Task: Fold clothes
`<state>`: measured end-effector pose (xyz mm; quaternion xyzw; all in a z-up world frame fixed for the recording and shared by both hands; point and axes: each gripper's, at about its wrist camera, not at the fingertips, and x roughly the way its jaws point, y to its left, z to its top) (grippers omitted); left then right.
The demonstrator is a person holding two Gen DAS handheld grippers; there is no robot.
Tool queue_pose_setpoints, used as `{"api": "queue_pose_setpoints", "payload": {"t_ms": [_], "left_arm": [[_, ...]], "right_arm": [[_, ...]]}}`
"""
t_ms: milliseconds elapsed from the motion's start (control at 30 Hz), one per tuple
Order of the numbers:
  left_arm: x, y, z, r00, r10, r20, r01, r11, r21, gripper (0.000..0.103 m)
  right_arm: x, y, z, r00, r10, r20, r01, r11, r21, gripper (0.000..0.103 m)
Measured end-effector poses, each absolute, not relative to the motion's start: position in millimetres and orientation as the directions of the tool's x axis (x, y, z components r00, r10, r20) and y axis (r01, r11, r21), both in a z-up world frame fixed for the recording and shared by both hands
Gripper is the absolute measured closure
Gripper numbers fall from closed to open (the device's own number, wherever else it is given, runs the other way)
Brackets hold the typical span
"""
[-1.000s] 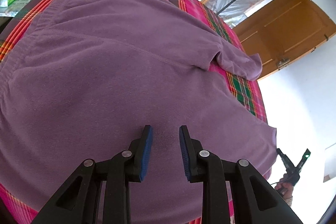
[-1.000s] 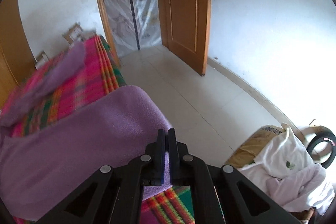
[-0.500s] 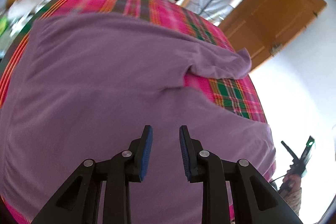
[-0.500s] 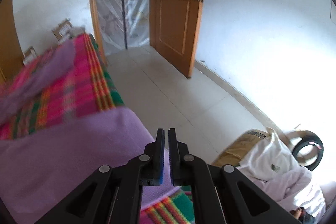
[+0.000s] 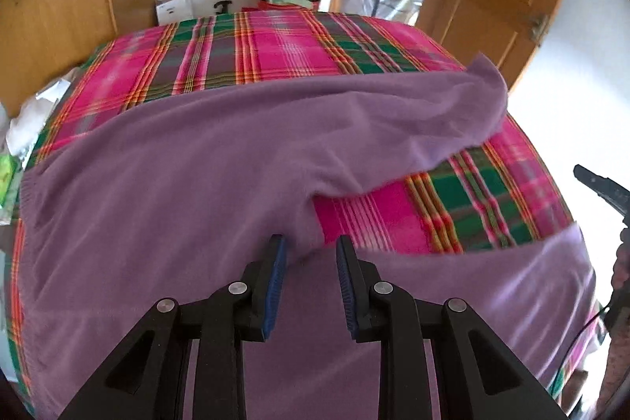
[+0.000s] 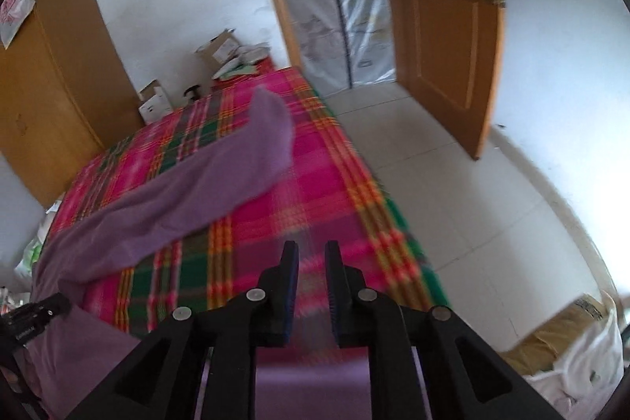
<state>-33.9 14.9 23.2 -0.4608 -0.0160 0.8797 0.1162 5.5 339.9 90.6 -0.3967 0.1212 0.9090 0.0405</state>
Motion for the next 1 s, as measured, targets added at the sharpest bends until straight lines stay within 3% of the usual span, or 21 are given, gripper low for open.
{"api": "queue_pose_setpoints", "payload": {"t_ms": [233, 600, 767, 833, 900, 967, 1000], "left_arm": [[-54.7, 21.5, 14.8, -0.561, 0.124, -0.818, -0.159, -0.986, -0.040, 0.076], [-71.3, 23.1, 1.9, -0.544, 0.087, -0.835, -0.158, -0.987, 0.000, 0.076], [-75.0, 17.7, 3.9, -0.539, 0.128, -0.832, -0.153, -0.987, -0.052, 0.076], [-76.5, 15.4, 4.8, -0.538, 0.145, -0.831, -0.151, -0.986, -0.074, 0.076], [-78.0, 13.2, 5.6, -0.536, 0.162, -0.829, -0.149, -0.984, -0.096, 0.076], [-78.1, 8.2, 6.8, -0.535, 0.181, -0.825, -0.141, -0.982, -0.124, 0.080], [-77.2, 3.8, 7.6, -0.535, 0.192, -0.823, -0.134, -0.981, -0.142, 0.088]], "right_arm": [[-57.6, 341.0, 70.8, -0.656, -0.113, -0.746, -0.147, -0.951, 0.274, 0.079], [-127.1, 362.9, 39.4, -0.663, -0.254, -0.704, -0.143, -0.881, 0.452, 0.061], [-148.5, 362.3, 34.1, -0.660, -0.272, -0.700, -0.130, -0.877, 0.463, 0.057], [-150.1, 359.8, 36.2, -0.669, -0.284, -0.687, -0.112, -0.875, 0.471, 0.058], [-151.1, 358.3, 38.3, -0.676, -0.295, -0.675, -0.100, -0.871, 0.481, 0.065], [-150.8, 359.5, 40.3, -0.682, -0.305, -0.665, -0.100, -0.861, 0.498, 0.089], [-150.6, 360.1, 41.2, -0.685, -0.310, -0.660, -0.100, -0.856, 0.506, 0.091]]}}
